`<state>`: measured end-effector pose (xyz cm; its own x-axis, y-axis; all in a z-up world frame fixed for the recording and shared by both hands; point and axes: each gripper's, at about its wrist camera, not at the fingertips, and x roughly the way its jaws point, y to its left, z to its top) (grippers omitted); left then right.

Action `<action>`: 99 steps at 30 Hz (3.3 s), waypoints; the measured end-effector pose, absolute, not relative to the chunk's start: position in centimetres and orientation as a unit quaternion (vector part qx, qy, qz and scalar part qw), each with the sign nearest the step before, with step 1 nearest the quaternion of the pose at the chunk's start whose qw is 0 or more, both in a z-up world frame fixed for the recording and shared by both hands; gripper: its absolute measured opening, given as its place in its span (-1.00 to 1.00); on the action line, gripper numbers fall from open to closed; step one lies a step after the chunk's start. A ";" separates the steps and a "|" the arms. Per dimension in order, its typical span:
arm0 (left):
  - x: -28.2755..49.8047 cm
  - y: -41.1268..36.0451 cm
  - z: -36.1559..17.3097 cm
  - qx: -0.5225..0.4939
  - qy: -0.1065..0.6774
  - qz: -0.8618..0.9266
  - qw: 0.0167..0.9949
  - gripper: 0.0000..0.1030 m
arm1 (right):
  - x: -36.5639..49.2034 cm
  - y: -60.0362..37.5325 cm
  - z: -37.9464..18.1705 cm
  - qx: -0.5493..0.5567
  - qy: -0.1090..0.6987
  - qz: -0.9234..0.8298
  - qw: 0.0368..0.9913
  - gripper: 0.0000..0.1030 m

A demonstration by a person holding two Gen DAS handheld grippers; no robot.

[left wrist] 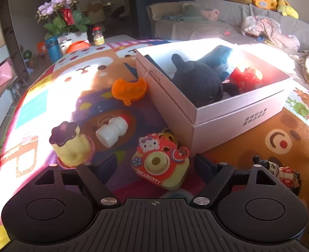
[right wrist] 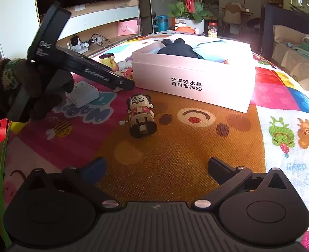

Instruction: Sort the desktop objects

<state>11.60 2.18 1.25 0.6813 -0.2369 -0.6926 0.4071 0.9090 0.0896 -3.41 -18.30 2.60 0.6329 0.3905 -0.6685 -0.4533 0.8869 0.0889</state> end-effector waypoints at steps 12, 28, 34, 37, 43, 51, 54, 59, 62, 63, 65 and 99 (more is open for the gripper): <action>1.5 2.4 4.4 0.108 0.323 -0.242 0.909 0.26 | -3.3 -17.9 2.5 -0.060 0.368 0.233 0.898 1.00; -3.0 2.5 2.4 0.075 0.346 -0.237 0.905 0.84 | -1.0 -13.4 4.1 -0.124 0.343 0.208 0.908 0.22; -2.6 1.9 1.8 0.068 0.362 -0.225 0.902 0.85 | 0.2 -15.5 3.2 -0.146 0.328 0.105 0.927 0.23; -2.2 1.5 1.5 0.062 0.372 -0.221 0.900 0.84 | 0.5 -16.9 3.0 -0.107 0.333 0.112 0.930 0.34; -2.0 0.3 1.4 0.073 0.374 -0.222 0.897 0.56 | 0.5 -17.7 2.7 -0.082 0.332 0.112 0.933 0.50; -1.5 -1.1 1.2 0.071 0.357 -0.215 0.906 0.33 | 1.0 -18.3 2.5 -0.049 0.345 0.114 0.930 0.62; -1.6 -1.3 0.7 0.106 0.336 -0.181 0.918 0.65 | 0.9 -18.2 2.5 -0.049 0.347 0.112 0.930 0.65; -1.3 0.0 0.6 0.109 0.333 -0.152 0.924 0.83 | 1.0 -18.1 2.5 -0.049 0.349 0.107 0.930 0.72; -1.1 1.0 0.6 0.103 0.336 -0.136 0.926 0.87 | 1.1 -18.0 2.4 -0.050 0.351 0.103 0.929 0.79; -1.0 1.3 0.6 0.098 0.338 -0.132 0.927 0.88 | 1.1 -18.0 2.4 -0.052 0.351 0.103 0.929 0.82; -0.8 1.8 0.6 0.086 0.343 -0.126 0.927 0.90 | 1.2 -17.8 2.4 -0.057 0.352 0.105 0.928 0.95; -1.9 0.8 0.6 0.102 0.329 -0.164 0.925 0.56 | -0.8 -16.0 6.0 -0.061 0.360 0.176 0.914 0.31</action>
